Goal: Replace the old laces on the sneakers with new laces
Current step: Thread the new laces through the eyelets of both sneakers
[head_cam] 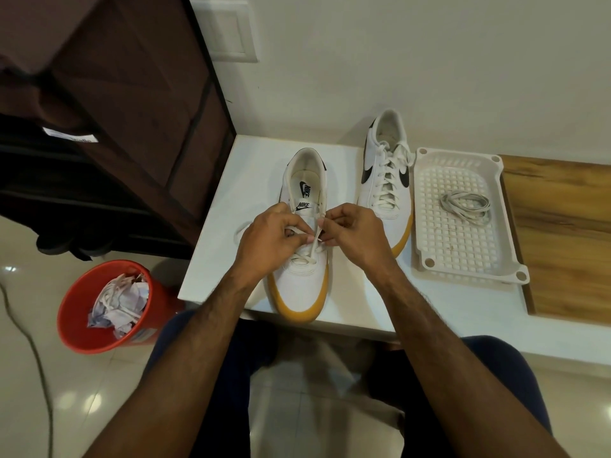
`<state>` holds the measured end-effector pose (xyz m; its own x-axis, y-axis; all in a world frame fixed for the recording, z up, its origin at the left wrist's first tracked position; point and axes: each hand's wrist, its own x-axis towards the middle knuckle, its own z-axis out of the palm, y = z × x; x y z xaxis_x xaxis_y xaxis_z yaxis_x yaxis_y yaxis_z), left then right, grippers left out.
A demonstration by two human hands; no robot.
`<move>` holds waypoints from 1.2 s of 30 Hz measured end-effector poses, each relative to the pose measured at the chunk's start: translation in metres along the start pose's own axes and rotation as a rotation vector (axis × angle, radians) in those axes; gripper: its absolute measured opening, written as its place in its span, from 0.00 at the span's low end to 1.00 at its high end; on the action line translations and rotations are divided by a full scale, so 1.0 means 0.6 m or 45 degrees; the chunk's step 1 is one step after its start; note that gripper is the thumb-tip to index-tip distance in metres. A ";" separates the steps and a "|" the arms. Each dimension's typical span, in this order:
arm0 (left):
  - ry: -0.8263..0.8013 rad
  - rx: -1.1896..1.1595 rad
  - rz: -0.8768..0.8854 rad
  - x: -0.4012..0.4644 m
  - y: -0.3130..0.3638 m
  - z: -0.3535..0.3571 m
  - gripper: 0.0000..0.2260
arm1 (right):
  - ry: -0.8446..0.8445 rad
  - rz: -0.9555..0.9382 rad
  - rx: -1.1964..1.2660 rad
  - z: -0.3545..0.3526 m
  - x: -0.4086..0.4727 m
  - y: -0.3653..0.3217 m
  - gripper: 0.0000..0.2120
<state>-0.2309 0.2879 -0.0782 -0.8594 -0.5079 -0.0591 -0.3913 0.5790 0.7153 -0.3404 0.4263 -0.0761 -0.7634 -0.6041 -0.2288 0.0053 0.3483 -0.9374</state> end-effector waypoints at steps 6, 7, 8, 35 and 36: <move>-0.033 -0.082 0.004 0.005 -0.006 -0.002 0.05 | -0.281 -0.080 -0.196 -0.039 -0.002 0.006 0.08; -0.042 -0.084 0.006 0.005 -0.005 -0.002 0.05 | -0.281 -0.105 -0.266 -0.036 -0.003 0.007 0.08; -0.052 -0.083 0.004 0.005 -0.006 -0.002 0.04 | -0.255 -0.124 -0.301 -0.030 -0.005 0.007 0.07; -0.052 -0.046 0.183 0.013 -0.026 -0.027 0.22 | -0.208 -0.141 -0.357 -0.038 -0.010 -0.006 0.07; -0.043 -0.040 0.201 0.014 -0.029 -0.027 0.25 | -0.275 -0.171 -0.464 -0.031 -0.010 -0.007 0.07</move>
<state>-0.2260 0.2633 -0.0796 -0.9202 -0.3901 0.0332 -0.2403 0.6297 0.7388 -0.3478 0.4420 -0.0656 -0.5889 -0.7838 -0.1971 -0.3423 0.4627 -0.8178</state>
